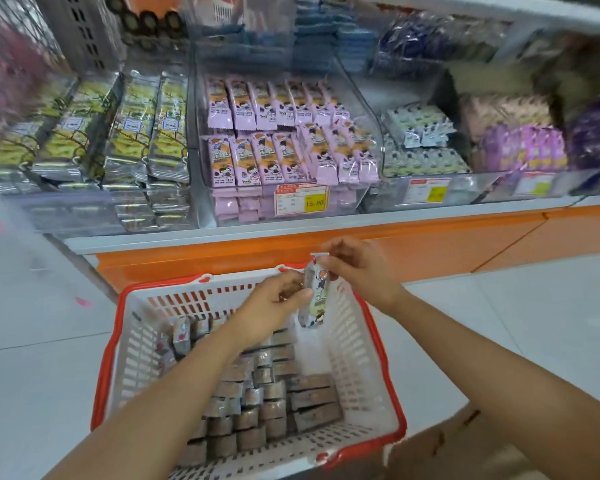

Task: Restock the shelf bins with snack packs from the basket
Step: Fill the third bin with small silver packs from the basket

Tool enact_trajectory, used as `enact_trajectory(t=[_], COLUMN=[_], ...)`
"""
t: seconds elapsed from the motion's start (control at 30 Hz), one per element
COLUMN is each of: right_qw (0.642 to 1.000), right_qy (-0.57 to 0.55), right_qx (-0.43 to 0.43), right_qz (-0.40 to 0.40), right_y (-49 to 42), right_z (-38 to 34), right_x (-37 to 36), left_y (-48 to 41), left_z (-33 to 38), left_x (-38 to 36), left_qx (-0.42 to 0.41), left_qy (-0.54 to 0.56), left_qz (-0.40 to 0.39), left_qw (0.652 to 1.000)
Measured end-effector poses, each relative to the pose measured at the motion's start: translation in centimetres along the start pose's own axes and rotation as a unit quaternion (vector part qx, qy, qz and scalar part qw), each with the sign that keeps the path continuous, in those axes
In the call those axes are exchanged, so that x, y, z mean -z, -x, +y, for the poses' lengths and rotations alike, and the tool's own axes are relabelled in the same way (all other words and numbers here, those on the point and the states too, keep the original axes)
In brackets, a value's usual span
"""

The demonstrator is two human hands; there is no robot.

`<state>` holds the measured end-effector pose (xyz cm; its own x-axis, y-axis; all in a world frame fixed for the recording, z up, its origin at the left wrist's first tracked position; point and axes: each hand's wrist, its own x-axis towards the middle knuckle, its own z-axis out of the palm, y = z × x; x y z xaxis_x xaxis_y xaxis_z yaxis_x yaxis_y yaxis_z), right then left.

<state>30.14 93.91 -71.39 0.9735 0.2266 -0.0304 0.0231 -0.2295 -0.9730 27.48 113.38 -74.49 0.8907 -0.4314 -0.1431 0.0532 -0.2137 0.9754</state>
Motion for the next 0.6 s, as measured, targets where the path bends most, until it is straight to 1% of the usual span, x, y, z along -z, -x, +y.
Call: enact_trajectory(t=[0.1, 0.2, 0.3, 0.37, 0.43, 0.5, 0.53, 0.57, 0.6], right_qw=[0.999, 0.999, 0.992, 0.975, 0.964, 0.963, 0.963, 0.964, 0.964], right_qy=[-0.016, 0.006, 0.11, 0.201, 0.241, 0.239, 0.231, 0.216, 0.199], right_qx=[0.02, 0.033, 0.05, 0.089, 0.108, 0.124, 0.138, 0.152, 0.164], right_qz=[0.027, 0.004, -0.019, -0.015, -0.004, 0.016, 0.029, 0.043, 0.06], right_y=[1.8, 3.9, 5.5, 5.8, 5.9, 5.8, 5.6, 5.4, 5.2], right_z=[-1.4, -2.1, -2.5, -2.7, -3.0, -3.7, -4.3, -4.9, -5.6], right_x=[0.8, 1.7, 2.3, 2.9, 3.7, 4.8, 5.5, 6.4, 7.3], left_y=[-0.2, -0.3, -0.7, -1.0, -1.5, -2.0, -2.3, -2.5, -2.8], left_z=[1.7, 3.1, 4.6, 5.7, 6.9, 8.0, 8.4, 8.7, 9.0], left_x=[-1.2, -2.4, -3.3, -3.7, -4.0, -4.1, -4.1, -4.1, -3.8], left_qx=[0.002, 0.013, 0.015, -0.001, -0.012, -0.026, -0.042, -0.071, -0.117], left_qy=[0.04, 0.074, 0.088, 0.087, 0.084, 0.062, 0.031, -0.029, -0.114], left_qz=[0.036, 0.074, 0.092, 0.107, 0.12, 0.122, 0.127, 0.147, 0.187], left_qw=[0.999, 0.994, 0.992, 0.99, 0.989, 0.99, 0.99, 0.986, 0.969])
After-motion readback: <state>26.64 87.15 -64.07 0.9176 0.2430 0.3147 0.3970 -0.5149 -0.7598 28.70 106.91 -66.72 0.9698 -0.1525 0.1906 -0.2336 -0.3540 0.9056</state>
